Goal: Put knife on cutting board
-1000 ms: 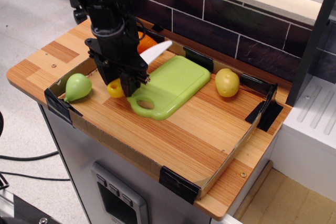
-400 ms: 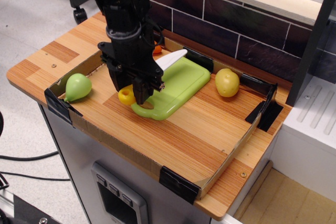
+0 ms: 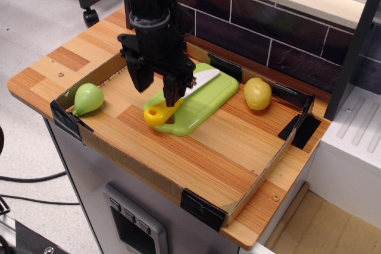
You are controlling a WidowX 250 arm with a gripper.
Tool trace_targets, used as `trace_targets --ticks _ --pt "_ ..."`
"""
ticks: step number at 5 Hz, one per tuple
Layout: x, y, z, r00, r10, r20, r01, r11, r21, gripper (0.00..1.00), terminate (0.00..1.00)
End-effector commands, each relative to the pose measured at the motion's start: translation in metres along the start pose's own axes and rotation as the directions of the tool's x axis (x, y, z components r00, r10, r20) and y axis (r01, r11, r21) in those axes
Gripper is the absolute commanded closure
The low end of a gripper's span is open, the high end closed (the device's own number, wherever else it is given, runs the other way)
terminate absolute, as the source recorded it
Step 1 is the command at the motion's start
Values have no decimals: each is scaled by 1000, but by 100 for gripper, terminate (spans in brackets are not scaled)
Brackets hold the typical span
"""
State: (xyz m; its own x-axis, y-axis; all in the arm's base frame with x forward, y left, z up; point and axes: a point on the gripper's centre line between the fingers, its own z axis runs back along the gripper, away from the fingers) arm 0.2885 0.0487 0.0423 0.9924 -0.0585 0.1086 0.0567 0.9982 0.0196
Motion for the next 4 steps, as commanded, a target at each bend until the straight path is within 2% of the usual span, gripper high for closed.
trace_targets --ticks 1,2,3,4 --pt "-1 8 40 994 74 86 -70 996 -52 0 0" --pt "3 6 56 991 78 107 -78 997 1 0 0" --pt "16 8 82 967 179 181 -183 983 8 0 0" --pt "29 15 108 919 316 236 -329 944 17 0 0"
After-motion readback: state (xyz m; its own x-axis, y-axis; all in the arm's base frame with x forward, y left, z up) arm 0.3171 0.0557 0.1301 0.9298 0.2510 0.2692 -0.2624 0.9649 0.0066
